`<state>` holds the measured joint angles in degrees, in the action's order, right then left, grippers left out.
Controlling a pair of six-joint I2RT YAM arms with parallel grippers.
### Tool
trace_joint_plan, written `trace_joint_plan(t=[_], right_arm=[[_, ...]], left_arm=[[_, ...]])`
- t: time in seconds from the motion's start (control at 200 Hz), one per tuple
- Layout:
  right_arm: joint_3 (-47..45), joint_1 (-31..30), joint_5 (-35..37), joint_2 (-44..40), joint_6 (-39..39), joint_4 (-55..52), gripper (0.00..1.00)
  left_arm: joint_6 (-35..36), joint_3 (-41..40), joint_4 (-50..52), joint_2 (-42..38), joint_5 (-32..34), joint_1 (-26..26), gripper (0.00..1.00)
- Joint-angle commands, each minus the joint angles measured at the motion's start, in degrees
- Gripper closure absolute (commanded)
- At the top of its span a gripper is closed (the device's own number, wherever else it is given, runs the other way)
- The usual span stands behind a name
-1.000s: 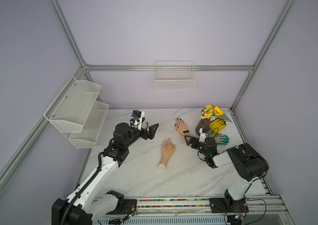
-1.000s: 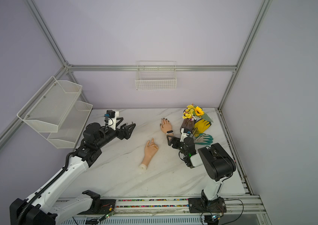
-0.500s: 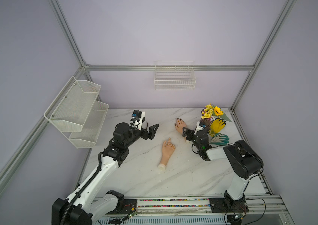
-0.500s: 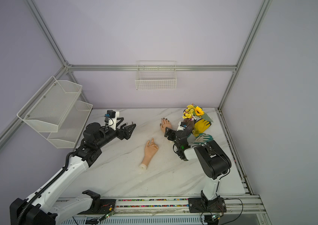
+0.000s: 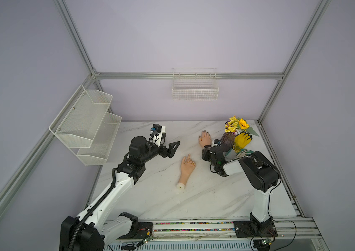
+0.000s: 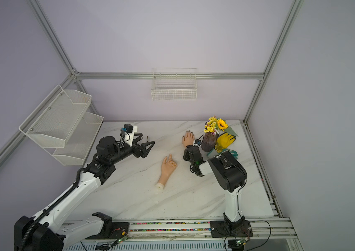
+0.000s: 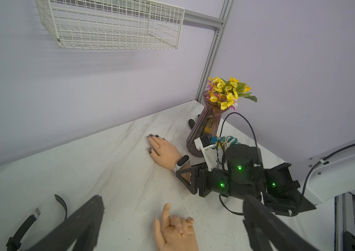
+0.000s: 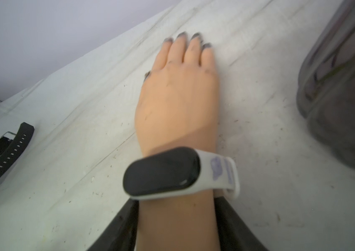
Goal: Take off the watch
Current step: Pick up the hand from the center of the board.
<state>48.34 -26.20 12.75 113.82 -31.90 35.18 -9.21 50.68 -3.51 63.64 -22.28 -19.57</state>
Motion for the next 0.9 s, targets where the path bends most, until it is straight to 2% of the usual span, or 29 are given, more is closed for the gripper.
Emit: trace_joint_plan(t=[0.0,0.13,0.205,0.31,0.475,0.6,0.675,0.745,0.895], right_arm=[[-0.3,-0.7,3.1,1.2,0.2,-8.7,0.53],[-2.4,-1.2,1.6,-2.1,0.2,-7.2,0.63],[-4.8,-1.2,-1.0,-5.6,-0.2,-5.6,0.72],[-9.1,-1.2,-4.6,-12.9,-0.7,-2.6,0.84],[-15.8,-1.3,-10.1,-25.6,-0.7,-0.7,0.96],[-20.7,-1.3,-15.1,-36.4,-0.8,-0.7,1.0],[-23.0,-1.3,-19.2,-42.5,-1.5,-1.1,1.0],[-24.9,-1.4,-24.1,-49.2,-2.4,-0.8,1.0],[-27.5,-1.8,-34.7,-57.0,-4.6,0.0,1.0]], left_arm=[[0.7,2.7,-0.2,-0.4,1.3,0.1,0.0],[-0.4,2.5,-0.7,-0.7,2.0,0.7,0.0],[-1.1,2.6,-0.8,-0.3,1.9,0.9,0.0],[-2.0,3.8,1.2,0.3,3.2,1.6,0.0],[-2.7,5.2,3.2,1.4,4.4,2.2,0.0],[-10.6,5.4,1.7,3.4,2.7,1.1,0.0],[-21.1,3.8,-0.1,4.5,2.1,0.9,0.0],[-31.7,-0.2,-5.4,5.1,4.6,0.0,0.0],[-45.4,-2.1,-8.3,6.0,7.6,-3.7,0.0]])
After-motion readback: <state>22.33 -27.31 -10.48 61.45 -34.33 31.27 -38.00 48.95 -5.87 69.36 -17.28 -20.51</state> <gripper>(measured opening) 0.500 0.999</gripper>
